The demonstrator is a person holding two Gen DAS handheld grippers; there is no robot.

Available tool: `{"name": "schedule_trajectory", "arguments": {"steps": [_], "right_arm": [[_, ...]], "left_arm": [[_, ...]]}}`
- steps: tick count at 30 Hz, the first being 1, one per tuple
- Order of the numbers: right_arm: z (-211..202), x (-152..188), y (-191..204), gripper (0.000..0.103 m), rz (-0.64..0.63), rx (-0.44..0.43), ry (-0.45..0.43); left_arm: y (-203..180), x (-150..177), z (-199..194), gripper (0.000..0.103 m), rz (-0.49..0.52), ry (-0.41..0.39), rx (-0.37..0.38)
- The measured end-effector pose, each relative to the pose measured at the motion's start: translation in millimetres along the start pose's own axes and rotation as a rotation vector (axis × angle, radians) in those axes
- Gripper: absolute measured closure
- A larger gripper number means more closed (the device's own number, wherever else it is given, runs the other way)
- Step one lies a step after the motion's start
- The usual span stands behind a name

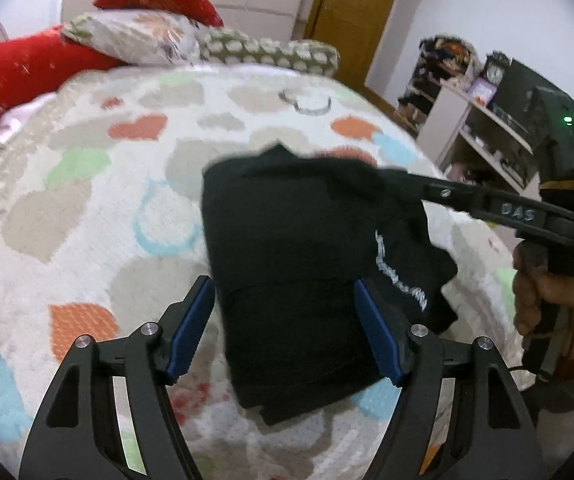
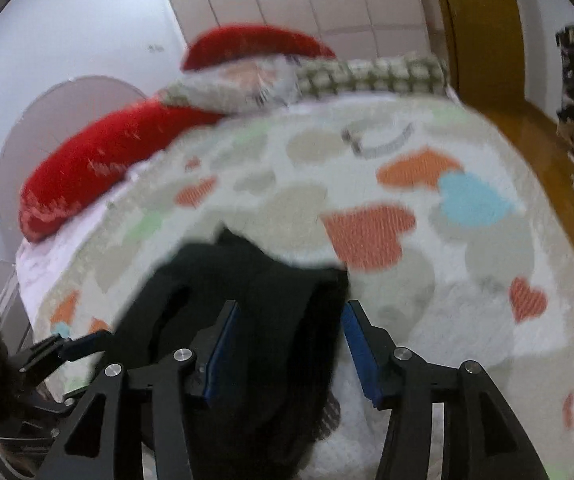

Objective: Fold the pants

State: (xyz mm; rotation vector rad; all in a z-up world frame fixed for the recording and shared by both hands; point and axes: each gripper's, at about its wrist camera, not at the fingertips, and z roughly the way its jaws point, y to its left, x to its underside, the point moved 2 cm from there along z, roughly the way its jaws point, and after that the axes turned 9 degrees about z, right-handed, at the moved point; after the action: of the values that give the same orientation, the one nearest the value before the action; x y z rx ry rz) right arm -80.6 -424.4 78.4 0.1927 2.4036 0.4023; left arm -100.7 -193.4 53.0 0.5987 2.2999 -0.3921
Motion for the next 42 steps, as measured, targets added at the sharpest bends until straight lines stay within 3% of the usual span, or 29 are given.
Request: {"name": "schedule_trajectory", "arguments": {"steps": [3, 8, 10, 13, 16, 22, 28, 33, 35, 37, 42], "right_arm": [[-2, -13, 25, 0.052, -0.037, -0.097, -0.029], [43, -16, 69, 0.059, -0.123, -0.156, 0.052], [69, -11, 78, 0.060, -0.152, -0.133, 0.107], [103, -6, 78, 0.063, -0.190, -0.030, 0.146], [117, -10, 68, 0.065, -0.145, -0.026, 0.155], [75, -10, 65, 0.064, -0.142, -0.052, 0.119], [25, 17, 47, 0.062, -0.173, 0.006, 0.098], [22, 56, 25, 0.061, -0.211, 0.075, 0.159], [21, 68, 13, 0.060, -0.170, 0.052, 0.140], [16, 68, 6, 0.060, -0.119, 0.029, 0.142], [5, 59, 13, 0.057, -0.136, 0.050, 0.141]], "left_arm": [[2, -3, -5, 0.031, -0.010, -0.014, -0.016], [-1, 7, 10, 0.031, -0.014, 0.048, -0.009], [-4, 11, 14, 0.031, -0.016, 0.060, 0.009], [-5, 13, 19, 0.031, -0.010, 0.056, 0.011], [-2, 14, 23, 0.031, -0.031, 0.061, 0.027], [1, 15, 23, 0.030, -0.057, 0.074, 0.048], [-4, 14, 22, 0.030, -0.048, 0.072, 0.025], [-4, 14, 21, 0.030, -0.053, 0.074, 0.019], [-6, 14, 22, 0.030, -0.046, 0.080, 0.020], [-9, 14, 21, 0.030, -0.030, 0.082, 0.000], [-11, 9, 11, 0.030, -0.010, 0.067, -0.035]]}}
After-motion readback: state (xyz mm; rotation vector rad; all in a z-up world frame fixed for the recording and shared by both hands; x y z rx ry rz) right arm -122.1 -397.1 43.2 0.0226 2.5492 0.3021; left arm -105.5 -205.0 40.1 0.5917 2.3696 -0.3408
